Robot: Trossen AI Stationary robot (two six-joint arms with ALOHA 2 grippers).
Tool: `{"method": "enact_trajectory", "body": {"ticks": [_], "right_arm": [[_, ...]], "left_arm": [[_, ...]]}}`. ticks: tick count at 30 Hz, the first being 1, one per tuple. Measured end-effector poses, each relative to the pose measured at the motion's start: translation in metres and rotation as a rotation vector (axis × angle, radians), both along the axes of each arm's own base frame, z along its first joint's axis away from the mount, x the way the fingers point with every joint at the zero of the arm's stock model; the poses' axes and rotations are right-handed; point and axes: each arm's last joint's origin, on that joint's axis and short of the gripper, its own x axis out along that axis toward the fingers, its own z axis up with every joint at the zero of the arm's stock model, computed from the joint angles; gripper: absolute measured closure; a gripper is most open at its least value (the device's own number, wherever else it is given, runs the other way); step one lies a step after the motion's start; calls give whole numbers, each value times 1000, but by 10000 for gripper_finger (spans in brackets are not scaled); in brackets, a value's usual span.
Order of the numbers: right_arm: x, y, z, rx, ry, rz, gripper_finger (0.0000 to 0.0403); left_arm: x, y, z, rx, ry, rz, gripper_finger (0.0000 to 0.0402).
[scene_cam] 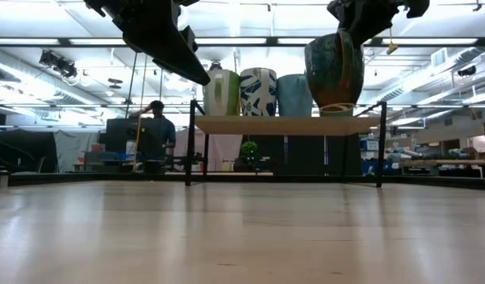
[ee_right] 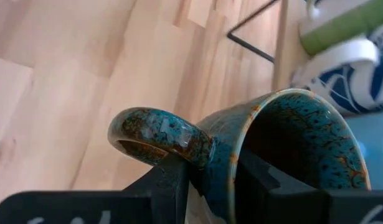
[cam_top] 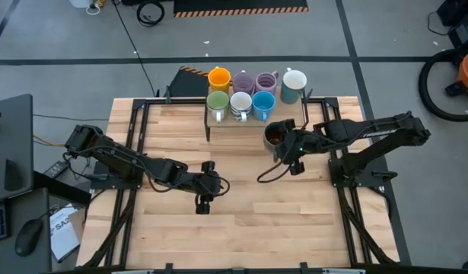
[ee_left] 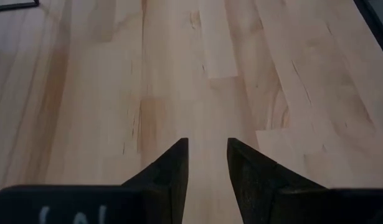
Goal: Place coffee mugs
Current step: Put the brown mug on the shelf
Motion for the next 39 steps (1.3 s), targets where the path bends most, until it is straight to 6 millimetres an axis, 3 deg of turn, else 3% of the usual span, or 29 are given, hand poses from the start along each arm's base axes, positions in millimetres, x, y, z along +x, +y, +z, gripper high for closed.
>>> {"method": "enact_trajectory", "body": {"ticks": [18, 31, 39], "right_arm": [[-52, -42, 35, -56, -70, -85, 302], [-57, -93, 31, -21, -35, -113, 304], [-62, -112, 29, -3, -32, -91, 305]], "left_arm": [[-1, 2, -1, 14, 13, -5, 285], [-1, 2, -1, 35, 13, -24, 285], [-1, 2, -1, 44, 13, -31, 285]]}}
